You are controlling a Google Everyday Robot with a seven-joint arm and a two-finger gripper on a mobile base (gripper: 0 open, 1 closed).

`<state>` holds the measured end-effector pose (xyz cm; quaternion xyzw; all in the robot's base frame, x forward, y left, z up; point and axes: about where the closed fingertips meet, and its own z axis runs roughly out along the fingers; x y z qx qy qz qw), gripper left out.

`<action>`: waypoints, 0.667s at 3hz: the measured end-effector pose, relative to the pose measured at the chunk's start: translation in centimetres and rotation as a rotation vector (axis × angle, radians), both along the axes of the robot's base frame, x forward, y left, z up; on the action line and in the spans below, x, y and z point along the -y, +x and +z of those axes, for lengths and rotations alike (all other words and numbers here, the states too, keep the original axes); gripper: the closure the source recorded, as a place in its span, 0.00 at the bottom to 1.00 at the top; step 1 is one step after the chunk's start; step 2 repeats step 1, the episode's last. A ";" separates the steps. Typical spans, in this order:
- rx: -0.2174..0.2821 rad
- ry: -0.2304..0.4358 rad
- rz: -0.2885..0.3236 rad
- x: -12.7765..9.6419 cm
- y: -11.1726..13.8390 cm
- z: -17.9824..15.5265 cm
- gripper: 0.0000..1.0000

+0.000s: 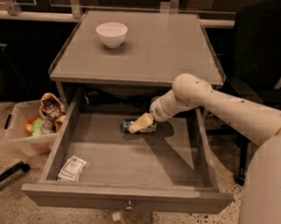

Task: Place redbull can into top drawer

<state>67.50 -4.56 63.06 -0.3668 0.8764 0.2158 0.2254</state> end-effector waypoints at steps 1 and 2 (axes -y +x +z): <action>0.000 0.000 0.000 0.0 0.0 0.0 0.00; 0.000 0.000 0.000 0.0 0.0 0.0 0.00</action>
Offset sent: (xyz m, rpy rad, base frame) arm 0.0000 0.0000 0.0000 0.0000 0.0000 0.0000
